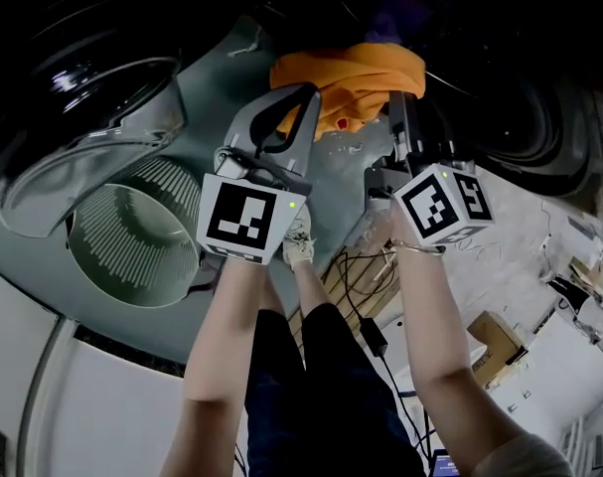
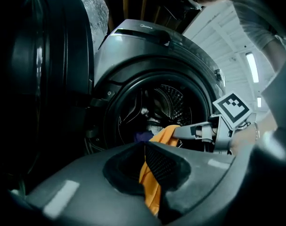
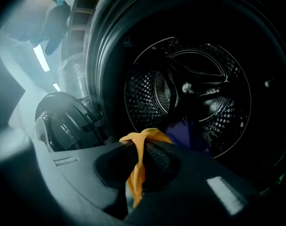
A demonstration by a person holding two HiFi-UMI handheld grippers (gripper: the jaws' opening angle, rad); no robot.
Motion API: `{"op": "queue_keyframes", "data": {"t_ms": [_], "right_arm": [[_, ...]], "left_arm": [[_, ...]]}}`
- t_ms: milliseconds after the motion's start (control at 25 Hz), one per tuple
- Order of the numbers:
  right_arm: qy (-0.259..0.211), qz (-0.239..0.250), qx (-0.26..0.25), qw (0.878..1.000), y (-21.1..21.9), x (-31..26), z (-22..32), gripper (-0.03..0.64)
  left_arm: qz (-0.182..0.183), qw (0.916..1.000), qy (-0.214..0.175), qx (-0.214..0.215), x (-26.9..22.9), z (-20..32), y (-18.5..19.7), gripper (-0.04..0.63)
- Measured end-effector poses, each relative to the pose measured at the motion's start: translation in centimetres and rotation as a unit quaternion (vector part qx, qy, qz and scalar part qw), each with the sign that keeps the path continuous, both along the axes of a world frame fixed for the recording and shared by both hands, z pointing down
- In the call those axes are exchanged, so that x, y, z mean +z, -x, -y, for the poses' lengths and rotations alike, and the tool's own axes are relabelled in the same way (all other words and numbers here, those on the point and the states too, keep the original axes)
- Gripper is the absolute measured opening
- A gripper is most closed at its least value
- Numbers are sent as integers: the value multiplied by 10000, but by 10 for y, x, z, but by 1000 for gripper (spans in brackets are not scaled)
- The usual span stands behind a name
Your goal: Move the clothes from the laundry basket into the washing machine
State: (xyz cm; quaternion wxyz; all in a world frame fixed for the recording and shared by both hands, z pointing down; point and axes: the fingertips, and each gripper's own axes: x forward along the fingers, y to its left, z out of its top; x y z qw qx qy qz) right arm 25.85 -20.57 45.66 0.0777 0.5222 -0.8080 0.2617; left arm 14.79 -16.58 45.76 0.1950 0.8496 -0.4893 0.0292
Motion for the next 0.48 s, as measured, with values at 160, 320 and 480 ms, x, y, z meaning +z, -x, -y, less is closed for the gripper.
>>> {"op": "queue_keyframes", "data": {"t_ms": [160, 320, 480], "right_arm": [[-213, -14, 137, 9997, -11, -2, 21, 31], [-446, 8, 398, 9982, -25, -11, 54, 31], [-730, 43, 688, 9950, -32, -23, 85, 31]], "left_arm": [[71, 9999, 36, 140, 14, 1, -11, 8], [151, 9995, 64, 269, 17, 6, -21, 8], [164, 9993, 5, 330, 15, 15, -28, 8]]}}
